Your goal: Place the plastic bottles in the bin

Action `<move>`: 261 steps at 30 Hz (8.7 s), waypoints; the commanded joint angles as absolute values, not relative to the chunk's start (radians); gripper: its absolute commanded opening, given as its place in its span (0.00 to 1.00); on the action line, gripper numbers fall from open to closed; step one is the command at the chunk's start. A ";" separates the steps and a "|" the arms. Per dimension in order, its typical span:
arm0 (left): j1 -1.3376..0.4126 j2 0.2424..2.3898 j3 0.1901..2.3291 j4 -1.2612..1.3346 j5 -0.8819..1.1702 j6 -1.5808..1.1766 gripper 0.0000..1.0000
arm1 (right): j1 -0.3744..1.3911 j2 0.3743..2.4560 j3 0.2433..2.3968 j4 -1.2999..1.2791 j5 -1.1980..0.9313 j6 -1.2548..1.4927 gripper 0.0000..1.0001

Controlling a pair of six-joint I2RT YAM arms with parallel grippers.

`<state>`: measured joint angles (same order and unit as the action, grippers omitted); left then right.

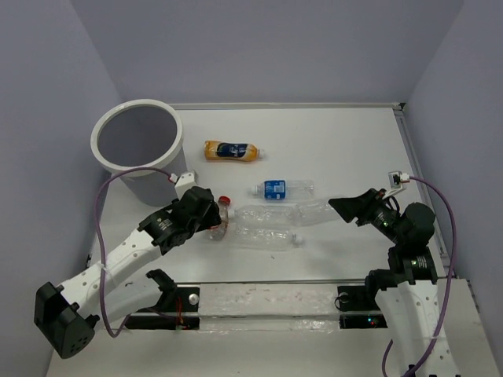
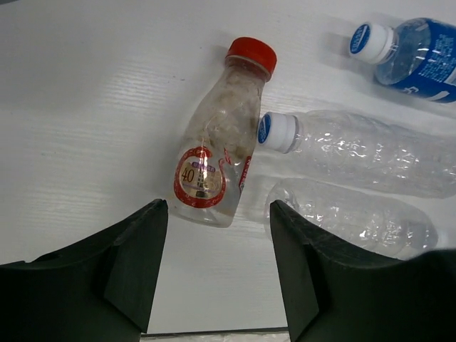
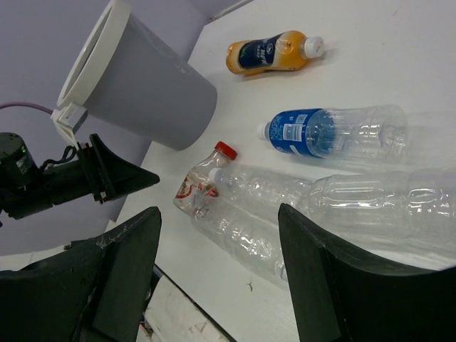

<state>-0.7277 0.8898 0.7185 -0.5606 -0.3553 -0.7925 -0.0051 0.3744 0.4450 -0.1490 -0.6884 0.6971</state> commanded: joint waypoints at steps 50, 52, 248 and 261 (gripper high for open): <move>-0.747 0.913 0.630 -0.449 -0.519 -0.825 0.00 | 0.002 0.370 0.448 -0.126 -0.716 0.678 0.72; -0.750 0.881 0.635 -0.451 -0.511 -0.818 0.00 | 0.002 0.367 0.448 -0.124 -0.716 0.684 0.72; -0.259 0.885 1.101 0.055 -0.194 -0.358 0.99 | 0.729 0.945 0.624 -0.252 0.661 0.704 0.99; -0.750 0.856 0.807 0.014 -0.126 -0.382 0.98 | 0.439 1.075 0.621 -0.176 0.514 0.704 0.97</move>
